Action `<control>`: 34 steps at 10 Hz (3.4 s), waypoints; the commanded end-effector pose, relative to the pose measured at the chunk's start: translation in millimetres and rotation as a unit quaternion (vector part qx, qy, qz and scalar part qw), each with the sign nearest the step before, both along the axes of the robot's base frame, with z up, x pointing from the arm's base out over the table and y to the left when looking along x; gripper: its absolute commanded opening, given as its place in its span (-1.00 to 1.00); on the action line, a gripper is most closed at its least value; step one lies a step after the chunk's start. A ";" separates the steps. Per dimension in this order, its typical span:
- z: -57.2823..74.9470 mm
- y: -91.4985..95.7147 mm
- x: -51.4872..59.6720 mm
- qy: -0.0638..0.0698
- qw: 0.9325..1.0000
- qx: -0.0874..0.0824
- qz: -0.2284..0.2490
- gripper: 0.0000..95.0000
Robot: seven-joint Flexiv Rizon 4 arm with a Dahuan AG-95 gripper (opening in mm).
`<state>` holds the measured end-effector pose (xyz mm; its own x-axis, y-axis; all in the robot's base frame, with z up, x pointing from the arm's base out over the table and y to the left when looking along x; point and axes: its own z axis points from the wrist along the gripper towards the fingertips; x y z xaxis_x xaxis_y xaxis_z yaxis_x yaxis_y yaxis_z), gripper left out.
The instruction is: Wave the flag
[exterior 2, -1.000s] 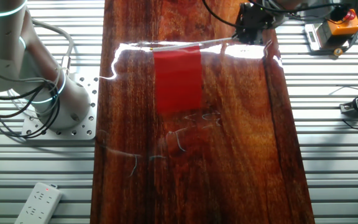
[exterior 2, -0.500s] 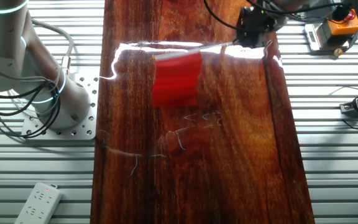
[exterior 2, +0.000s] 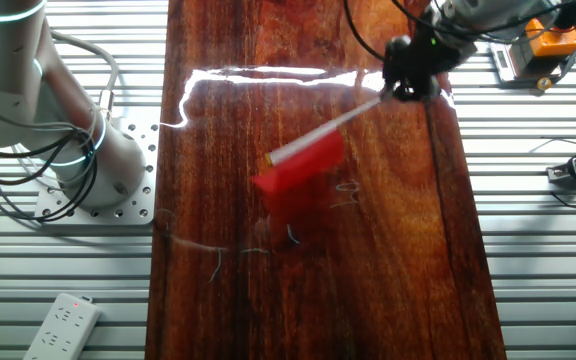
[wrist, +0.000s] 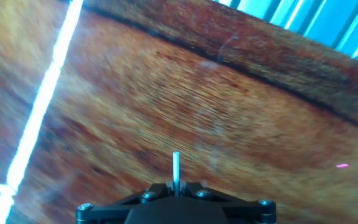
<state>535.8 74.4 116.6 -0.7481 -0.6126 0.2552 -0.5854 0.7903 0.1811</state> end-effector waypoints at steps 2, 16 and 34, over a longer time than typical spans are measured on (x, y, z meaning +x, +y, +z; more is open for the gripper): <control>-8.0 -45.4 4.5 -0.017 0.995 -0.019 0.093 -1.00; -45.3 -45.7 -10.7 -0.023 0.999 -0.017 0.015 -1.00; -105.3 -26.8 -17.1 -0.039 0.999 -0.016 -0.009 -1.00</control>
